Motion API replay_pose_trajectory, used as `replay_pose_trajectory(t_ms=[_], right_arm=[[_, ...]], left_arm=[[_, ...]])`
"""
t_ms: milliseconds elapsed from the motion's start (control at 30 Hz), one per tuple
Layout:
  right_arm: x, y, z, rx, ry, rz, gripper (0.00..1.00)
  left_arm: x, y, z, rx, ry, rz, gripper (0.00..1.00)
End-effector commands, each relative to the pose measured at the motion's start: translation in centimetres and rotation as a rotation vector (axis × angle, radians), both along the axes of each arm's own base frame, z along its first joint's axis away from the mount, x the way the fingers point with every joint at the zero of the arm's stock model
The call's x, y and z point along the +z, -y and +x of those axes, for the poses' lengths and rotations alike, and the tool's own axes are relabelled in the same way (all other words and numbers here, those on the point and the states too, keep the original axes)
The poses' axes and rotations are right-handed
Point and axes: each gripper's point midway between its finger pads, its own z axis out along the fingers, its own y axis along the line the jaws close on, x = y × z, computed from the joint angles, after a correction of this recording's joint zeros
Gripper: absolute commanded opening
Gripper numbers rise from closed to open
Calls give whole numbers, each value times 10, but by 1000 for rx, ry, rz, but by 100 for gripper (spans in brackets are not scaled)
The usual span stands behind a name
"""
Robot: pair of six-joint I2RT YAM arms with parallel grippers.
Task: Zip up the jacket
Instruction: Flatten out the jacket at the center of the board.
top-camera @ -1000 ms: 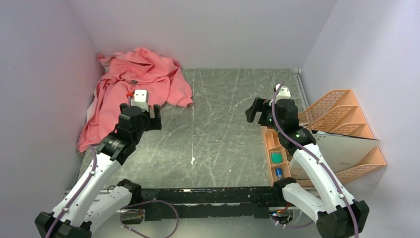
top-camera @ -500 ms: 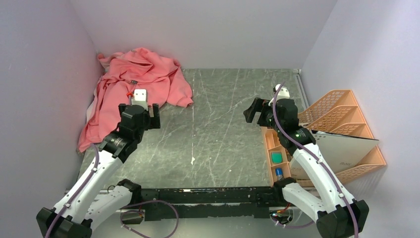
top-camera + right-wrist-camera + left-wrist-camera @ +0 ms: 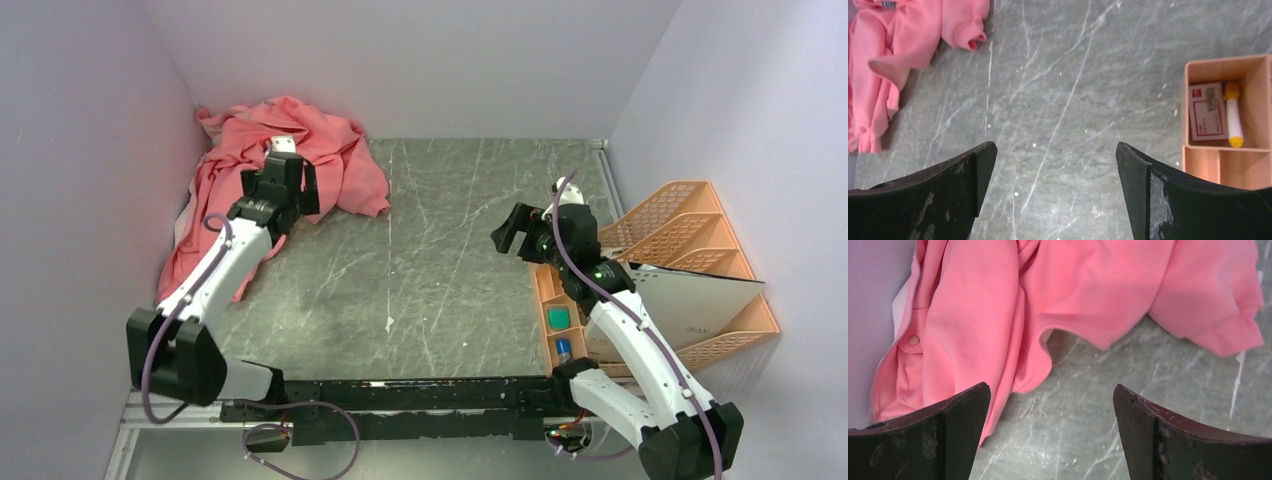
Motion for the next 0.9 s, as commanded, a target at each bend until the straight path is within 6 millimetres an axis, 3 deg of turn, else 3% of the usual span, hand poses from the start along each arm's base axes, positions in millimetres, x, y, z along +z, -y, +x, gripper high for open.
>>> replay_pose_trajectory(t_ms=[0,233,567,700,867], right_arm=[[-7,-16,-12,94,-31,41,95],[-7,-18,-22,123,-25,50,95],[-3,-12,-24,129,-19,5,96],[-5,-13,-26,133,-23,11,96],[-6,-12,-26,128,-22,4,96]], left_arm=[[-6,-2,37,39,-9,-74,97],[-46,-1,74,33,-73,-131,97],[-111,-34,83,117,-197,-131,97],[-127,-37,86,121,-223,-126,83],[-122,-31,94,92,-186,-153,52]])
